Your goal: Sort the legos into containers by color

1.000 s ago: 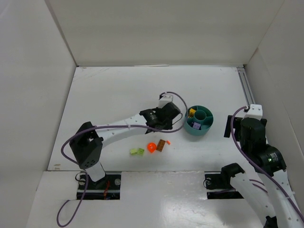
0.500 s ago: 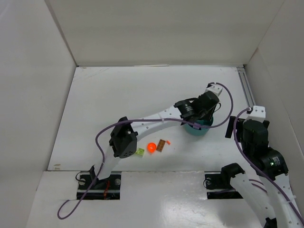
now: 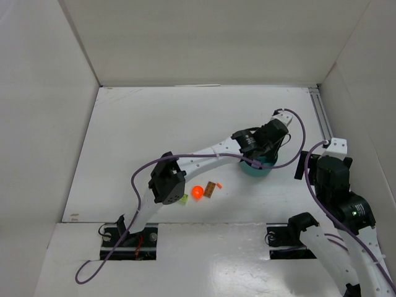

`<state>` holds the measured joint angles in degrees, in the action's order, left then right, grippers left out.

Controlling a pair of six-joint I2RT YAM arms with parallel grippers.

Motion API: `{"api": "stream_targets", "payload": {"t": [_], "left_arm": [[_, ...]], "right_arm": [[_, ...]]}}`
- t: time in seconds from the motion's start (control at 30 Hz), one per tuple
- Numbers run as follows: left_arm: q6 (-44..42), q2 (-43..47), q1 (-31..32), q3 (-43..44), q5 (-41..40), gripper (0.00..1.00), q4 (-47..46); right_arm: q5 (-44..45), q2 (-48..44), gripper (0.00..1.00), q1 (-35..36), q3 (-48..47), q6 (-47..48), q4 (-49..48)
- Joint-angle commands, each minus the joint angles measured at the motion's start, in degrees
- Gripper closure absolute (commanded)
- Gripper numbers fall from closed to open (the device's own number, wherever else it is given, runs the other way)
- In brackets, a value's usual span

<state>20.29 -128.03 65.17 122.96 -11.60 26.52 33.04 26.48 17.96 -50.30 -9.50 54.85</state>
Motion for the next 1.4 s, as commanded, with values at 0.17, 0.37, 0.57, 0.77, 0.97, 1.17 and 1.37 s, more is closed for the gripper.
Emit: {"api": "stream_targets", "payload": {"t": [0.17, 0.37, 0.57, 0.77, 0.97, 1.17, 1.37], "left_arm": [[-0.8, 1.4, 0.5, 1.8, 1.4, 0.74, 0.4], [-1.9, 4.2, 0.5, -0.6, 3.1, 0.63, 0.4], [-1.9, 6.0, 0.5, -2.5, 3.8, 0.59, -0.2], [-0.8, 12.4, 0.5, -7.7, 2.3, 0.45, -0.7], [7.2, 30.2, -3.2, -35.2, -2.0, 0.0, -5.3], [22.5, 54.1, -10.9, -61.7, -4.4, 0.0, -4.7], [35.9, 71.1, -13.4, -76.1, -8.0, 0.0, 5.1]], "right_arm": [[-0.1, -0.6, 0.0, 0.0, -1.3, -0.6, -2.8], [-0.1, -0.6, 0.0, 0.0, -1.3, -0.6, -2.8], [-0.1, -0.6, 0.0, 0.0, -1.3, -0.6, -2.8], [-1.8, -0.6, 0.0, 0.0, -0.8, 2.4, -4.3], [-17.7, -1.8, 0.0, 0.0, 0.4, 14.6, -12.9], [-44.1, 7.4, 0.0, 1.5, 3.0, 25.2, -20.9], [-39.5, 20.0, 0.0, 24.1, 4.7, 25.3, -30.1]]}}
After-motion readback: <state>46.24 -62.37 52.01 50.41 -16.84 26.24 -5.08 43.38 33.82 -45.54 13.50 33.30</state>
